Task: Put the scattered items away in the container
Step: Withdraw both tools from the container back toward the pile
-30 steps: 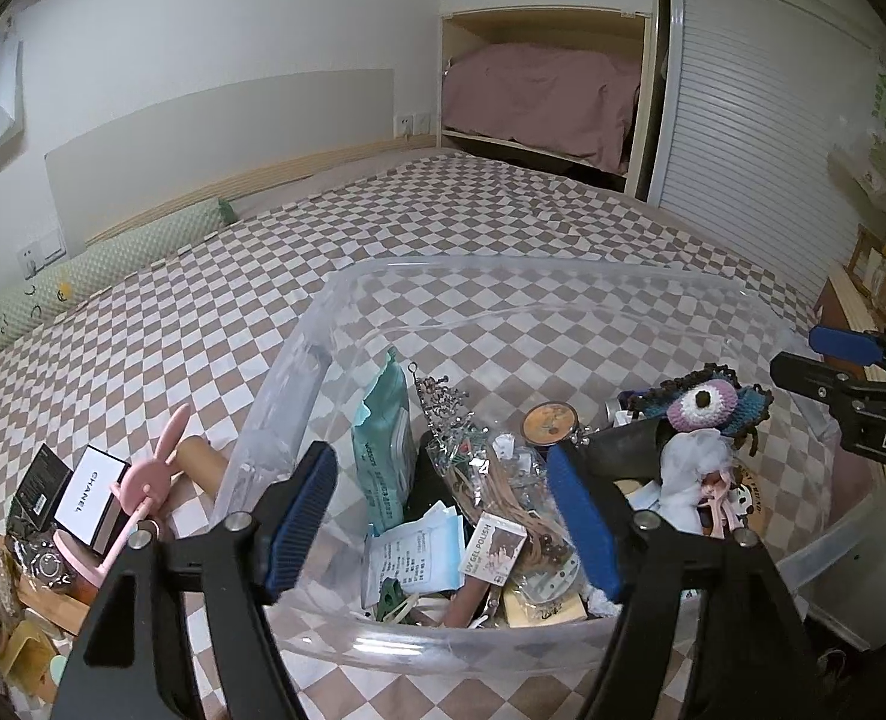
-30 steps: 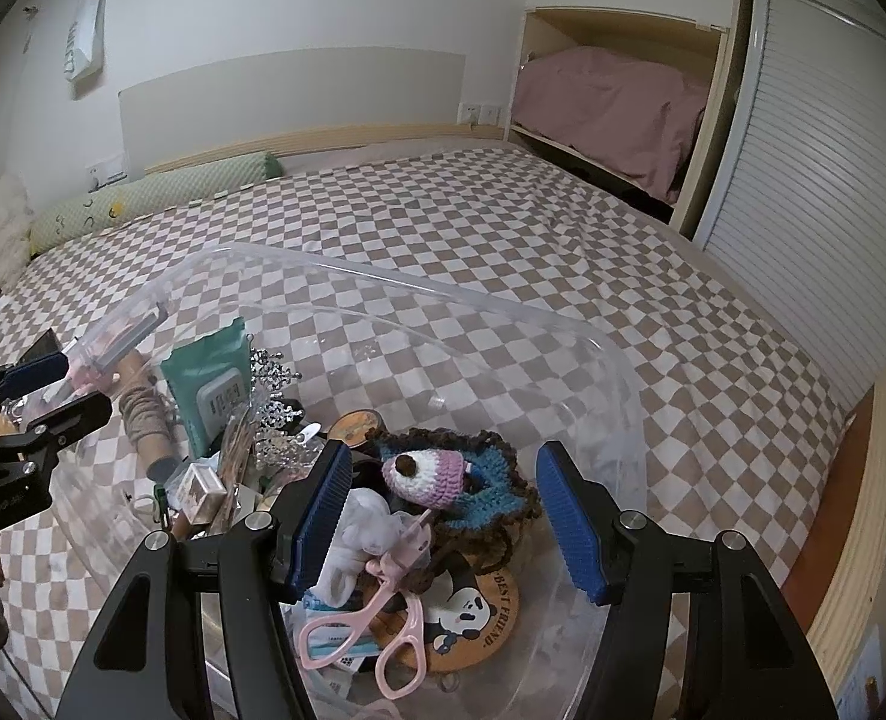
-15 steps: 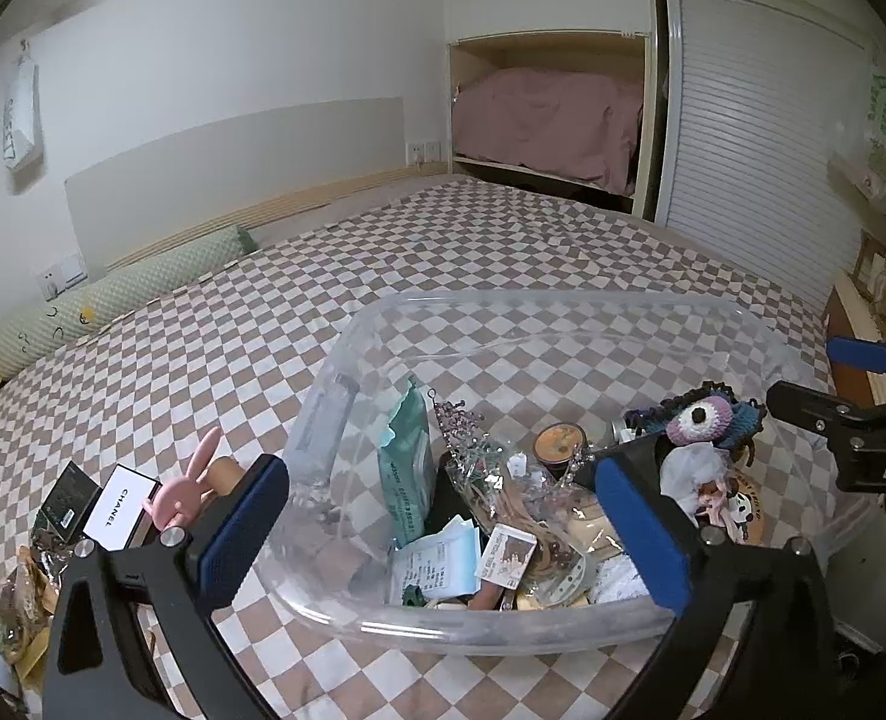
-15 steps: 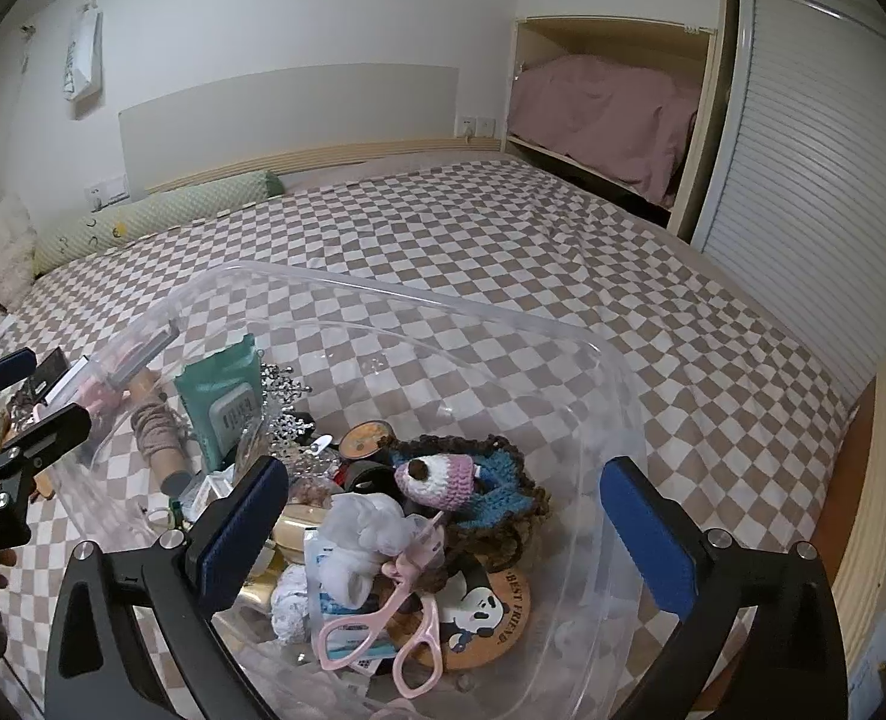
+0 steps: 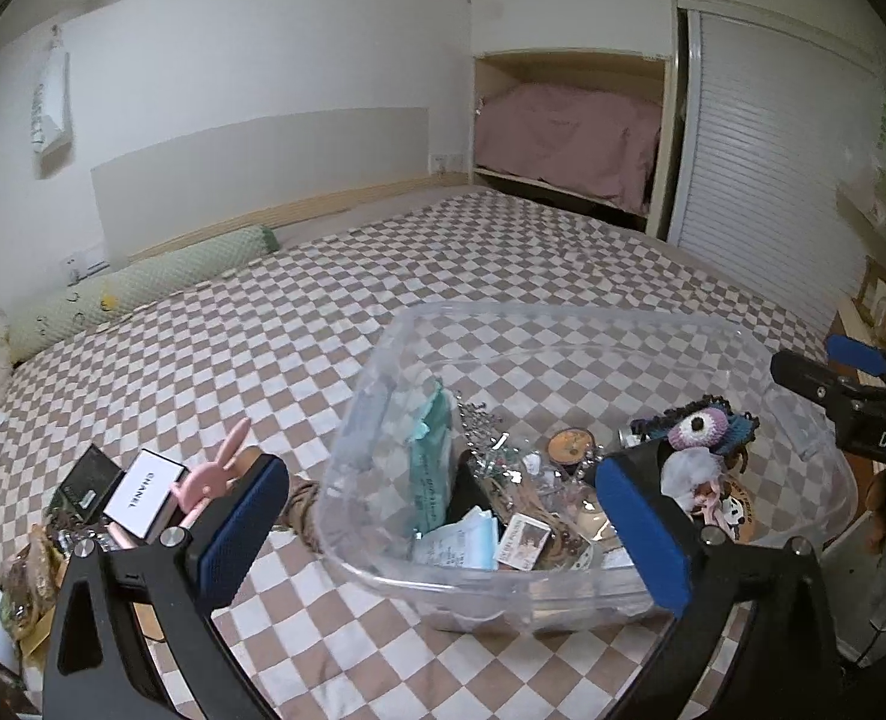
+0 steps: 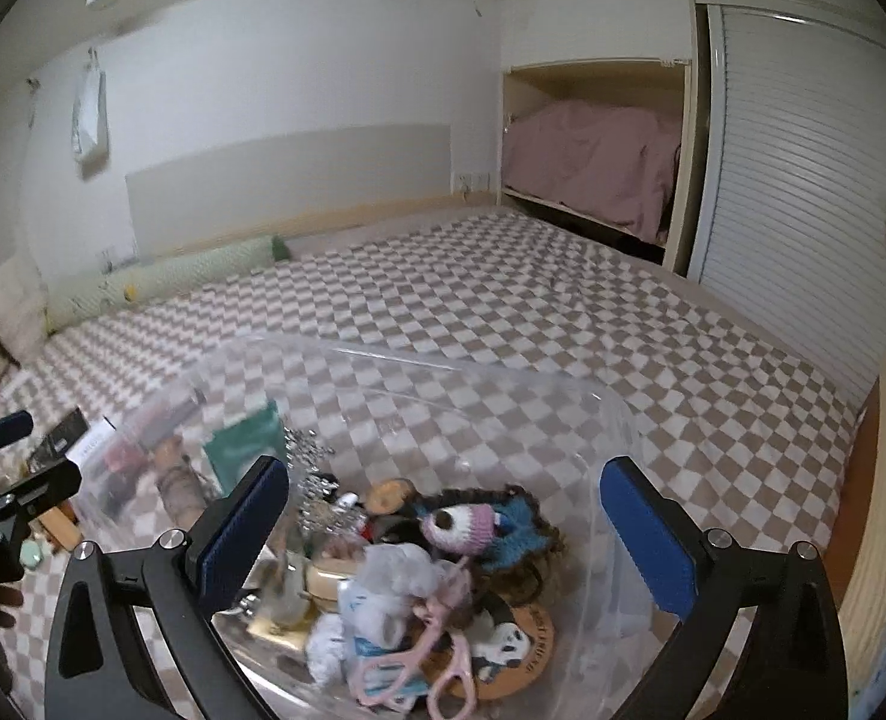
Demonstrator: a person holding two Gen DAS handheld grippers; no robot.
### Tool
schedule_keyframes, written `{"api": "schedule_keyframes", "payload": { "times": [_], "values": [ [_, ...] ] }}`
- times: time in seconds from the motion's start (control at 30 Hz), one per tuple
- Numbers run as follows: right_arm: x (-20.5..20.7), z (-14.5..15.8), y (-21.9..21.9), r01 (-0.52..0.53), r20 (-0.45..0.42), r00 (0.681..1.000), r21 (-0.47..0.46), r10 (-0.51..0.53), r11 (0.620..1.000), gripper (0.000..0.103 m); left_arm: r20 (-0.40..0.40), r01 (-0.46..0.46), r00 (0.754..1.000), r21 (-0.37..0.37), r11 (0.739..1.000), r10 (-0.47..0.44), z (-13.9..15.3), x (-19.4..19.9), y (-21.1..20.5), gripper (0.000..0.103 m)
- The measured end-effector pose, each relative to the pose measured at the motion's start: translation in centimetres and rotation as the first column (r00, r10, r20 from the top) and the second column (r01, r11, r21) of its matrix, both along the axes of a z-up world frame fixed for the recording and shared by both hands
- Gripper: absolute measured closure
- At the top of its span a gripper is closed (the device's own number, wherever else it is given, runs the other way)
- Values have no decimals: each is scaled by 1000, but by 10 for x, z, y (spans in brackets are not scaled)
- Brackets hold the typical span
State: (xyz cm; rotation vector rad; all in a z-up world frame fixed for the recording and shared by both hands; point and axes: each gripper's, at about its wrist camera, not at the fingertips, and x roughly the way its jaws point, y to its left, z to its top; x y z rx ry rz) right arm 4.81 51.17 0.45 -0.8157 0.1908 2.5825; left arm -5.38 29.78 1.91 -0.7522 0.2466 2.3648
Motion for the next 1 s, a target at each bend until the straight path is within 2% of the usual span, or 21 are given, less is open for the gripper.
{"api": "schedule_keyframes", "payload": {
  "times": [0.4,0.6,0.7,1.0],
  "values": [
    [-4,8,-33,-53,-60,997,42,55,998,0,-21,-72,997,4,997,72,17,9,-38,0],
    [-20,9,-61,-114,-25,993,31,114,993,0,-36,-125,992,-9,992,124,22,11,-68,0],
    [-26,11,-73,-145,-44,988,3,145,989,0,-39,-158,987,-9,987,157,25,11,-85,0],
    [-40,20,-119,-247,-83,965,18,247,969,0,-64,-252,966,-11,968,250,33,10,-143,0]
  ]
}}
